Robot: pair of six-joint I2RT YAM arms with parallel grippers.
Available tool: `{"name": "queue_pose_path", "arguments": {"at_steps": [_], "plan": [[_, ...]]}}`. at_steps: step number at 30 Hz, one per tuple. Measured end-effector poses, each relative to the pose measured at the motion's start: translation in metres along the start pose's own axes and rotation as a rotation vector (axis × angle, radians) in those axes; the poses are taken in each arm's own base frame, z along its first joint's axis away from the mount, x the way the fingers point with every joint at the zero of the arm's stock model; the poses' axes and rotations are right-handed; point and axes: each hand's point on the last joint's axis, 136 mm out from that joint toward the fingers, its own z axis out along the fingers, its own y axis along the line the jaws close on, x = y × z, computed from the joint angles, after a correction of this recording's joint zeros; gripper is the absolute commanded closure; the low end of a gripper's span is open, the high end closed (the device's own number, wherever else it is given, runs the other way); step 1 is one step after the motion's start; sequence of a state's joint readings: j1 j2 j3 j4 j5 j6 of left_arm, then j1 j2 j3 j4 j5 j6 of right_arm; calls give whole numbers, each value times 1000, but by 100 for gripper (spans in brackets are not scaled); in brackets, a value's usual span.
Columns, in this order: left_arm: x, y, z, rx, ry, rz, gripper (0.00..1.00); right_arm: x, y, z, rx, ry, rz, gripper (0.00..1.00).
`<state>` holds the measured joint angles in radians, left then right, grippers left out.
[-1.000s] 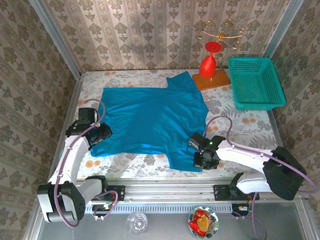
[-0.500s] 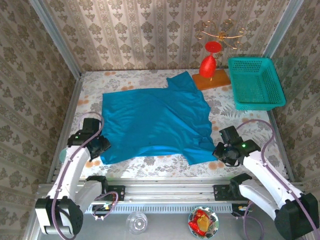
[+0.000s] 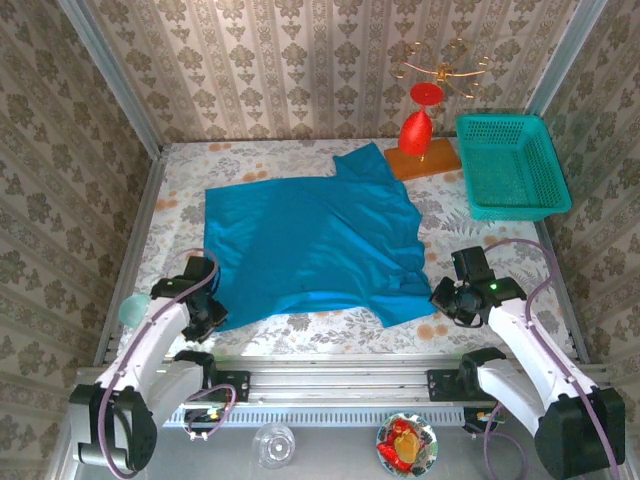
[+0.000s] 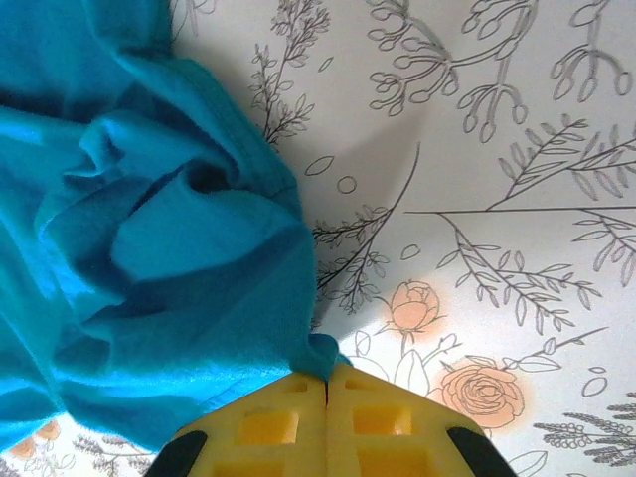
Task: Fold the inside-out t-shirt
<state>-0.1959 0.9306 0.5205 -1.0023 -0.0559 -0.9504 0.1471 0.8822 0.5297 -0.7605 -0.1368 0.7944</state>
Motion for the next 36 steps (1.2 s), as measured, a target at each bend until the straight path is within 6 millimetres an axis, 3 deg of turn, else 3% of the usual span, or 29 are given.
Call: {"name": "queue_pose_path", "arguments": {"at_steps": [5,19,28,36], "plan": [[2,-1,8,-10,22,1,70,3,3,0,-23,21,-14,100],[-1,-13,6,50,7,1,71,4,6,-1,-52,42,-24,100],[-6,-8,8,-1,-10,5,100,3,5,-1,-50,41,-18,100],[-20,7,-11,40,-124,-124,100,-4,-1,-12,-43,-33,6,100]]}}
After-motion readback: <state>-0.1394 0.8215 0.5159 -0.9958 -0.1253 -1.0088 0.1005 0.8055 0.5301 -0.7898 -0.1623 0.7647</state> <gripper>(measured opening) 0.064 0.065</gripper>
